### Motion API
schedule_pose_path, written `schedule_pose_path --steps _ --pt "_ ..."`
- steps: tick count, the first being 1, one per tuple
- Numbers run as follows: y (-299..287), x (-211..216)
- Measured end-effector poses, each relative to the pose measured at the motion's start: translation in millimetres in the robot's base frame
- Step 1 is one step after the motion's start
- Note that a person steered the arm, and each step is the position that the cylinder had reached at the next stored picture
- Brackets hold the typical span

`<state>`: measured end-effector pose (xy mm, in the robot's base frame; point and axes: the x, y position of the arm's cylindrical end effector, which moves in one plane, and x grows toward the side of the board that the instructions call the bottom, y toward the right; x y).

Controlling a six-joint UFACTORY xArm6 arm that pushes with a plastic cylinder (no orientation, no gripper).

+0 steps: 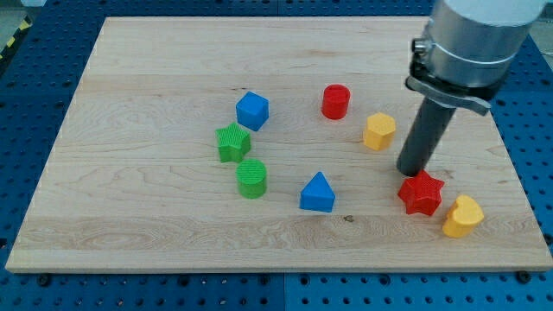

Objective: Move your hand to the bottom right of the board

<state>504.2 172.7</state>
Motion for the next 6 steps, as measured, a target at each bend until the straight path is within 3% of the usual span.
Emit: schedule_pose_path --steps 4,6 --pt "116.0 24.3" --pt "109.2 112.7"
